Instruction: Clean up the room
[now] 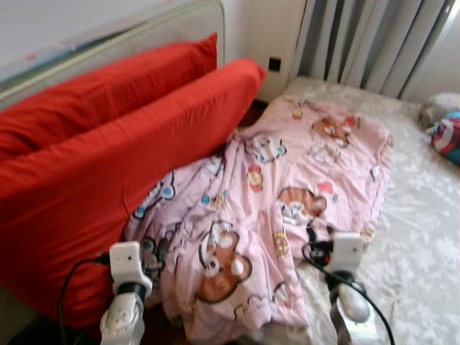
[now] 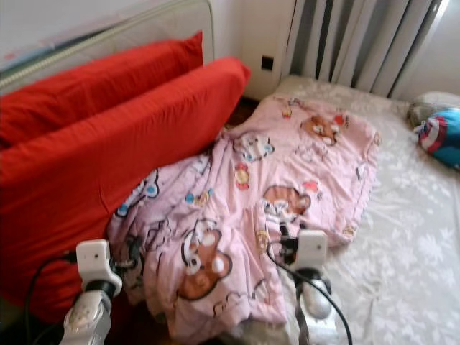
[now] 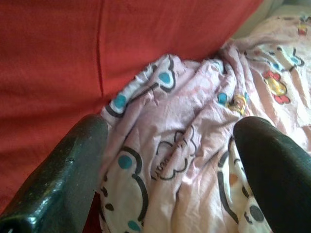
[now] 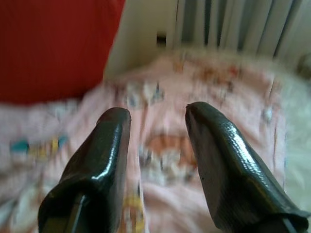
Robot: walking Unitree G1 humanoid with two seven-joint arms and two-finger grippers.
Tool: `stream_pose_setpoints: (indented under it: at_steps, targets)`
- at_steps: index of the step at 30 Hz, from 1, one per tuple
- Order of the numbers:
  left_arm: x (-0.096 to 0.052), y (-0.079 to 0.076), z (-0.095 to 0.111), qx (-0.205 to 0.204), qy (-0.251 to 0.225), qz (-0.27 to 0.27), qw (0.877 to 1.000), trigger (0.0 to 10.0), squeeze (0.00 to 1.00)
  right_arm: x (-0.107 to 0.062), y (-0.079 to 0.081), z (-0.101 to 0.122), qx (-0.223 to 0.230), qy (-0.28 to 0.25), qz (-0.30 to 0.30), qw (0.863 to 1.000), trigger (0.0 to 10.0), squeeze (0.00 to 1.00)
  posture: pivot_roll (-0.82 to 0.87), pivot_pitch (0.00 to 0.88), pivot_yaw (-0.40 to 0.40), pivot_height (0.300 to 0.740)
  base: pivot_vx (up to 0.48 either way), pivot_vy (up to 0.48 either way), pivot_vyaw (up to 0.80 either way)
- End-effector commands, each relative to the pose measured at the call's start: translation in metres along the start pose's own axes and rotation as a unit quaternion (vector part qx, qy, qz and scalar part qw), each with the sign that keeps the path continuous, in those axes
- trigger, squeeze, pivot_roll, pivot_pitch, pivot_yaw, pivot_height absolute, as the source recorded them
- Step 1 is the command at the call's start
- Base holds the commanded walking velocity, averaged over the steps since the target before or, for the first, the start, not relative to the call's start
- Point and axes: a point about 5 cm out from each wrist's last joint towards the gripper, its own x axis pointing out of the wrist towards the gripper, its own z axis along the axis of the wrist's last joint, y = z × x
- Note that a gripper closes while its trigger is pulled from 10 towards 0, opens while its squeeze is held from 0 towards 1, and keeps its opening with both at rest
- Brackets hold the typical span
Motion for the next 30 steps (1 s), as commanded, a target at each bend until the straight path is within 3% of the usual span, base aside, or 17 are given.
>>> stream_pose_setpoints:
  at_steps: [1,10,12,15,22,24,27,30]
  targets:
    - [-0.002,0.006,-0.001,0.003,0.006,0.007,1.000,10.0,0.00,-0.007,-0.002,0.006,0.007,-0.021,-0.007,1.000,10.0,0.00,-0.08,0.048,-0.025,0.740,0.000,0.000,0.00]
    - [-0.002,0.006,0.000,0.003,0.006,0.007,1.000,10.0,0.00,-0.022,-0.010,0.017,-0.018,-0.020,-0.002,1.000,10.0,0.00,-0.08,0.053,-0.025,0.740,0.000,0.000,0.00]
    - [-0.002,0.006,0.000,0.003,0.007,0.008,1.000,10.0,0.00,-0.023,-0.018,0.007,-0.024,0.014,-0.019,0.999,10.0,0.00,-0.08,0.054,-0.025,0.740,0.000,0.000,0.00]
    - [-0.002,0.006,0.000,0.002,0.009,0.009,1.000,10.0,0.00,-0.022,-0.019,-0.006,-0.014,0.062,-0.023,0.998,10.0,0.00,-0.08,0.054,-0.024,0.740,0.000,0.000,0.00]
    - [0.000,0.005,-0.005,0.003,0.026,0.006,1.000,10.0,0.00,-0.007,-0.003,-0.021,-0.009,0.122,0.011,0.992,10.0,0.00,-0.07,0.055,-0.027,0.740,0.000,0.000,0.00]
    - [0.000,0.005,-0.005,0.002,0.027,0.006,1.000,10.0,0.00,-0.006,-0.007,-0.026,-0.007,0.141,-0.001,0.990,10.0,0.00,-0.07,0.056,-0.026,0.740,0.000,0.000,0.00]
    - [0.000,0.005,-0.007,0.002,0.033,0.006,0.999,10.0,0.00,-0.010,-0.032,-0.040,0.004,0.190,-0.043,0.981,10.0,0.00,-0.08,0.062,-0.024,0.740,0.000,0.000,0.00]
    - [0.000,0.006,-0.008,0.002,0.035,0.007,0.999,10.0,0.00,-0.011,-0.036,-0.044,-0.011,0.208,-0.034,0.978,10.0,0.00,-0.08,0.063,-0.024,0.740,0.000,0.000,0.00]
